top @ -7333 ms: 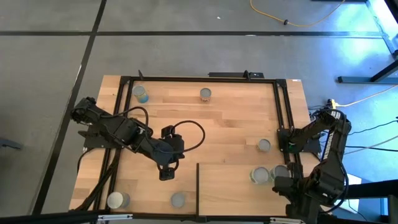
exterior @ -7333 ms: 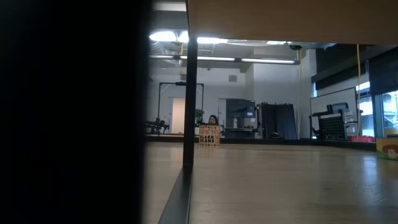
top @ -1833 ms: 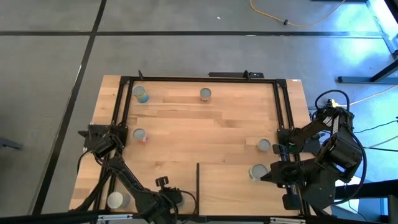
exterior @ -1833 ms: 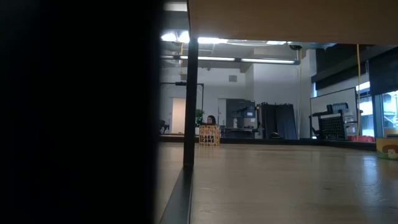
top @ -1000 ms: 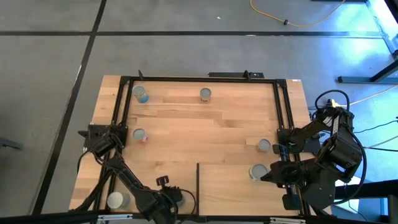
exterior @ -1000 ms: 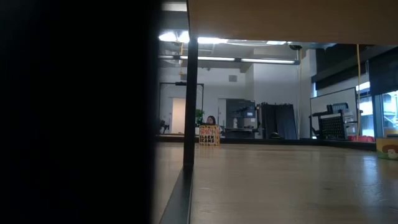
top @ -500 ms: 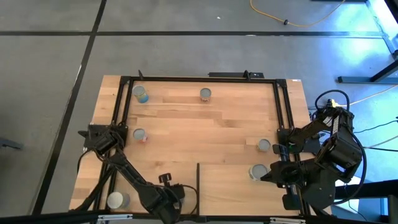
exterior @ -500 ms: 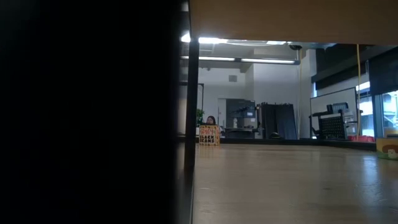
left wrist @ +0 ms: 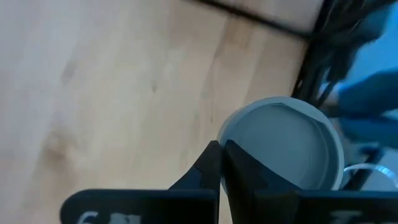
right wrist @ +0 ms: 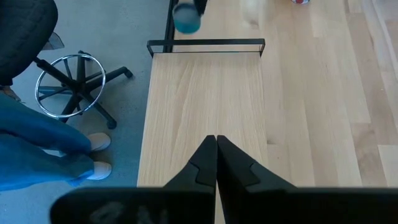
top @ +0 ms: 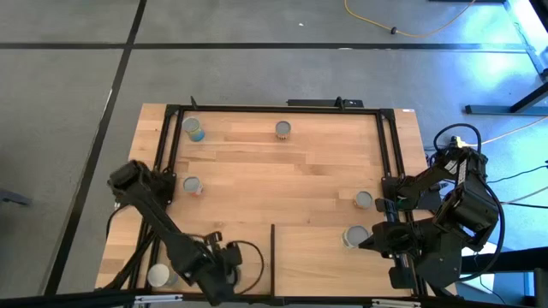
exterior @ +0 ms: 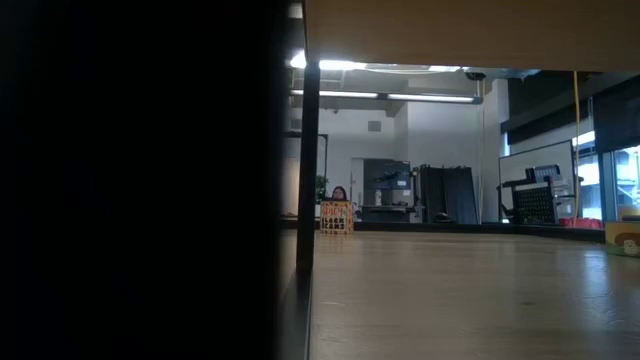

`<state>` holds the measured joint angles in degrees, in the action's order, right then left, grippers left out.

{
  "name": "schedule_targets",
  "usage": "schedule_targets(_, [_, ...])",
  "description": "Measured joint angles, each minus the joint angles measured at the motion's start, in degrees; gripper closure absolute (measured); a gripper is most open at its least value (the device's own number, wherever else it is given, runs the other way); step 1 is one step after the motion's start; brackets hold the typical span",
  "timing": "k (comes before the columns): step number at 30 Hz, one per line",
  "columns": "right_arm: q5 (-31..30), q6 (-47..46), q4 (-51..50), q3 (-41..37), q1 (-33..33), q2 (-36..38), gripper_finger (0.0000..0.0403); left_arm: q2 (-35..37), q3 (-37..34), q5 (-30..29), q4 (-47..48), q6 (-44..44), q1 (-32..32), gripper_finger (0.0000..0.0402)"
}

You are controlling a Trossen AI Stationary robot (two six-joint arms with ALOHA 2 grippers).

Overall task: Pick and place cans onto a shelf
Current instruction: Put the green tuna can on the shelf

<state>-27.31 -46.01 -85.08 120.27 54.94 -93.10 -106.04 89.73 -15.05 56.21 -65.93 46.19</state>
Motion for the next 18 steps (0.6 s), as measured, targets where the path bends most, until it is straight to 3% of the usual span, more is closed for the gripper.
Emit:
schedule_targets(11, [0.0,1.0,-0.1,0.0,0.0,0.0,0.0399,16.8,0.5,-10.1,0.8,1.8,-3.6,0.0401])
schedule_targets(18, [-0.1,1.4,-0.1,0.0,0.0,0.0,0.0399,18.0,11.2,-12.9,2.9,18.8,-9.8,0.0401])
